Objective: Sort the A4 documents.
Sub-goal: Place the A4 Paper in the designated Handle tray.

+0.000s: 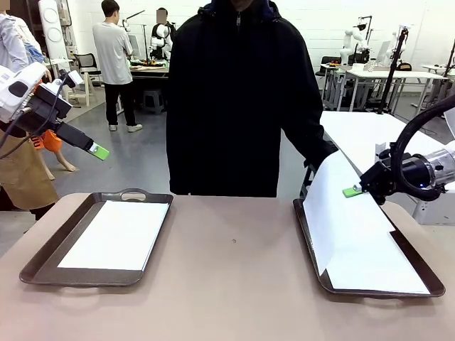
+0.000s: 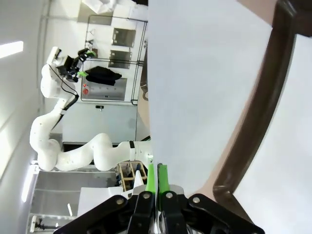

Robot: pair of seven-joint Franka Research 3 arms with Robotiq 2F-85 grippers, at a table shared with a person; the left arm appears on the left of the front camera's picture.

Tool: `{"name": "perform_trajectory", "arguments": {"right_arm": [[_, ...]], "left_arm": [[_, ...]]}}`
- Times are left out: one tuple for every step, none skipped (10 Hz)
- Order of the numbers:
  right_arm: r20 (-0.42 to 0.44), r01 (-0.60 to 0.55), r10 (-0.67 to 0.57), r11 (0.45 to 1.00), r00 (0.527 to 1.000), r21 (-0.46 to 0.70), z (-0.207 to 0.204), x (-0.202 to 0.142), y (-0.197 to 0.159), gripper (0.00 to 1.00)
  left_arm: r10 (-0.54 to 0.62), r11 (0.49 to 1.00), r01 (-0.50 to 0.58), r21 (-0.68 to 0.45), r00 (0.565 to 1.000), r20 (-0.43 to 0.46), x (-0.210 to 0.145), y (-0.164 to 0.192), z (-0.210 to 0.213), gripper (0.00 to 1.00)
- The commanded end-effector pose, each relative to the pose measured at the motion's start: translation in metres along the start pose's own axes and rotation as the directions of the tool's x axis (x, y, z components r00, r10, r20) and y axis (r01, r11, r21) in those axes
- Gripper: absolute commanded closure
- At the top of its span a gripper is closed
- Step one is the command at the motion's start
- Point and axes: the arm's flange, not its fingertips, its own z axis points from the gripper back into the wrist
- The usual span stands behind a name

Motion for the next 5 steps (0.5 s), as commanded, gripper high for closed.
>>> {"name": "perform_trajectory", "arguments": {"right_arm": [[-0.002, 0.0, 0.0, 1.0, 1.0, 0.0, 0.006, 0.002, -0.017, 0.99], [-0.01, -0.004, 0.004, 1.0, 1.0, 0.008, 0.008, 0.0, -0.022, 0.99], [-0.027, 0.002, -0.002, 1.0, 1.0, -0.015, 0.015, -0.002, -0.03, 0.99], [-0.052, 0.025, -0.029, 0.998, 0.998, -0.066, 0.023, -0.004, -0.039, 0.99], [-0.086, 0.052, -0.062, 0.992, 0.994, -0.112, 0.029, -0.007, -0.049, 0.99]], "left_arm": [[-0.006, 1.0, 0.006, 0.001, 1.0, 0.0, 0.0, -0.001, 0.0, 0.0], [-0.006, 1.0, 0.006, 0.001, 1.0, 0.0, 0.0, -0.001, 0.0, 0.0], [-0.006, 1.0, 0.006, 0.001, 1.0, 0.0, 0.0, -0.001, 0.0, 0.0], [-0.006, 1.0, 0.006, 0.001, 1.0, 0.0, 0.0, -0.001, 0.0, 0.0], [-0.006, 1.0, 0.006, 0.001, 1.0, 0.0, 0.0, -0.001, 0.0, 0.0]]}}
